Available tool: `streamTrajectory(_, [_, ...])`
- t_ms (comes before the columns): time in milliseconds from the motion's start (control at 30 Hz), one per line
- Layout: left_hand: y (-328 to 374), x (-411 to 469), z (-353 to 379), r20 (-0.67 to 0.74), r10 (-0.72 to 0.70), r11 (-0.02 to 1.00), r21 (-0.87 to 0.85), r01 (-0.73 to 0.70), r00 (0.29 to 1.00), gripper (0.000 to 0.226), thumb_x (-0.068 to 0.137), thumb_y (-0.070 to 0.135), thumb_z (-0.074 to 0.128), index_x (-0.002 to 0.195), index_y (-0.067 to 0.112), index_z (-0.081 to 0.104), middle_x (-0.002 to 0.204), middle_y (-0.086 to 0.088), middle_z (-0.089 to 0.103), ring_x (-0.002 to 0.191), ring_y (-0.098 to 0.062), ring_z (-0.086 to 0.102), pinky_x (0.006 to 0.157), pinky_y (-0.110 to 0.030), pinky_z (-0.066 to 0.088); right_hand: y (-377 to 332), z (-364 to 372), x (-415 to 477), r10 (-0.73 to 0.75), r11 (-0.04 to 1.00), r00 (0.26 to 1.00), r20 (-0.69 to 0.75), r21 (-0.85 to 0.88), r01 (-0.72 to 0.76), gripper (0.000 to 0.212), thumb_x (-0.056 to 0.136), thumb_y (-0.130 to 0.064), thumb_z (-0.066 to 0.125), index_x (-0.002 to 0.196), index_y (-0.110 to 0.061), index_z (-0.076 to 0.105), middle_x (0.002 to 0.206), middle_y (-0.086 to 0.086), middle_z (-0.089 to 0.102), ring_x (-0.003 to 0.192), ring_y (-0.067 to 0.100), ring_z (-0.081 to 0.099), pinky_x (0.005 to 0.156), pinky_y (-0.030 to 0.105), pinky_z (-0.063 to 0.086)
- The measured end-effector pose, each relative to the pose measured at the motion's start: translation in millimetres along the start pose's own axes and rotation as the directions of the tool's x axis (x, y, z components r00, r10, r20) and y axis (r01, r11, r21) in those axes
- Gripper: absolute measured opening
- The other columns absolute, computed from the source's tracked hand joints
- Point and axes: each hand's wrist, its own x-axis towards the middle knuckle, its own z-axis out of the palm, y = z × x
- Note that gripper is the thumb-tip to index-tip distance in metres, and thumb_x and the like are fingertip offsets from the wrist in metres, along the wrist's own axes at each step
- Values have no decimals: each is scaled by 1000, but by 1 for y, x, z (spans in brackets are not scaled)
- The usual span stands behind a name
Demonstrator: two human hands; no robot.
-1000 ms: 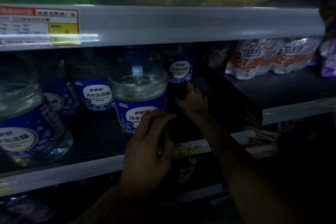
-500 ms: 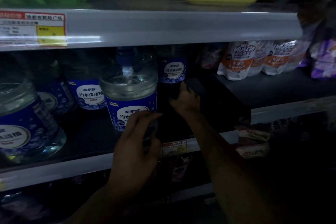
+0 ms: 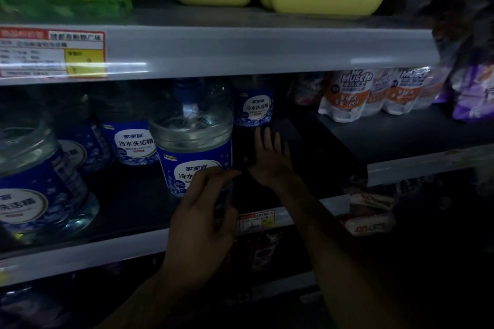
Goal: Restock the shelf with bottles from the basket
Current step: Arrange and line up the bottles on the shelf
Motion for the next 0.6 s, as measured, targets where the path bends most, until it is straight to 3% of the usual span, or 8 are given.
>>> streamTrajectory(200, [-3, 0, -2, 26, 10, 1000, 0, -10, 1000, 54, 86, 9, 58, 137, 27, 58, 136, 16, 50, 127, 6, 48, 98, -1, 36, 0, 2, 1, -12, 1000, 1000, -6, -13, 12, 87, 97, -68, 32, 161, -28, -11, 169, 9, -12, 155, 37, -8, 124, 56, -2])
streamTrajectory(600, [-1, 4, -7, 1, -64, 996, -69, 64, 998, 61, 87, -8, 66, 136, 26, 60, 127, 13, 59, 121, 9, 51, 95, 0, 37, -6, -1, -10, -24, 1000, 1000, 15, -8, 25, 76, 100, -62, 33, 161, -37, -5, 170, 6, -7, 156, 34, -6, 124, 55, -1])
